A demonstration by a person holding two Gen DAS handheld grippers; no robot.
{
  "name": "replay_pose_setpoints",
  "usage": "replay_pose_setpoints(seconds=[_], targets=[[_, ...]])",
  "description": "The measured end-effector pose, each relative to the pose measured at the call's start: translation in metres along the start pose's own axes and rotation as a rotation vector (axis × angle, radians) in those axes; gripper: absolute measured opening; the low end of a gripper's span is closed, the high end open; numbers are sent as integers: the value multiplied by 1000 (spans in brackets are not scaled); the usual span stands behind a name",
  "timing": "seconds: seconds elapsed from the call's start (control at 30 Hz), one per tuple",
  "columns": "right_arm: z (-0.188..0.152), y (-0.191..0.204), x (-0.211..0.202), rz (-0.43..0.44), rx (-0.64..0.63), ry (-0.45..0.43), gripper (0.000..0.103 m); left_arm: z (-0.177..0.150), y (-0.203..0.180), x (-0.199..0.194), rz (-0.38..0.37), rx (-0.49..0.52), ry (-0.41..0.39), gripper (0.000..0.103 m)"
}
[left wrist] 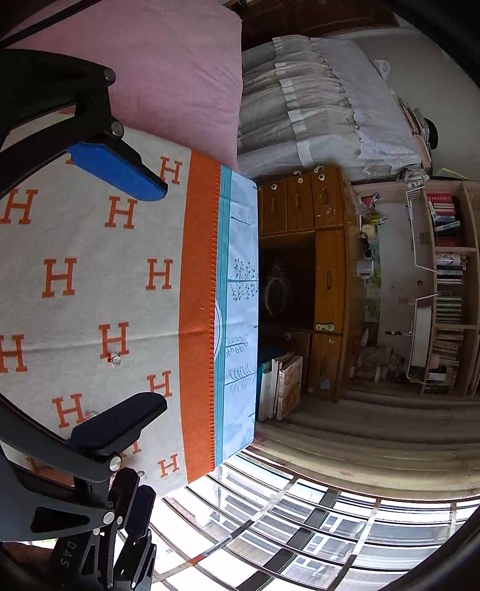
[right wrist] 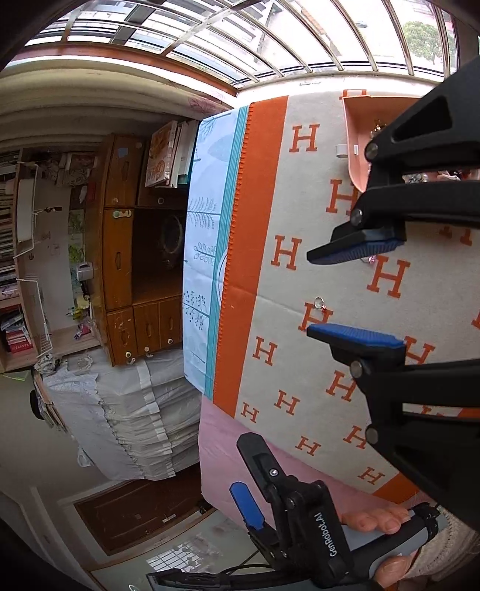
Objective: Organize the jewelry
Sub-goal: 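Withdraw both grippers from the box and move them over the two rings, then grasp the pink-stone ring with the right gripper while the left gripper grasps the red-stone ring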
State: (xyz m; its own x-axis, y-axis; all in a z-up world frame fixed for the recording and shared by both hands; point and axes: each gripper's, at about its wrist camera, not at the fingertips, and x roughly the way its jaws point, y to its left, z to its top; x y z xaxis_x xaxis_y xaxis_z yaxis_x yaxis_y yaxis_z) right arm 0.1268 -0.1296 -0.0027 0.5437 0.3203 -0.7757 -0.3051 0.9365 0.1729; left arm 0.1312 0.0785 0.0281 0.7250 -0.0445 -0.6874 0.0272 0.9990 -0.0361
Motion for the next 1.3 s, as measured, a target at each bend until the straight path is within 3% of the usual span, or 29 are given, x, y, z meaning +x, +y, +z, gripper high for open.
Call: replay_pose_setpoints(seconds=[0.37,0.57,0.9,1.17,1.3], targets=[[-10,-31,91,9,79,295,34,-15,-14,109,-71,26,234,102],[-30,-42,122,15,162,432,33,-32,-26,134,-86,64,295,102],[-36,-49,133,-55,292,489,34,-46,-37,147,-112,100,335,102],[-32,-34,150,-152,232,510,33,-51,-40,151,-138,101,342,102],[-34,-22,154,-202,155,499,18,-51,-42,152,-141,115,342,102]])
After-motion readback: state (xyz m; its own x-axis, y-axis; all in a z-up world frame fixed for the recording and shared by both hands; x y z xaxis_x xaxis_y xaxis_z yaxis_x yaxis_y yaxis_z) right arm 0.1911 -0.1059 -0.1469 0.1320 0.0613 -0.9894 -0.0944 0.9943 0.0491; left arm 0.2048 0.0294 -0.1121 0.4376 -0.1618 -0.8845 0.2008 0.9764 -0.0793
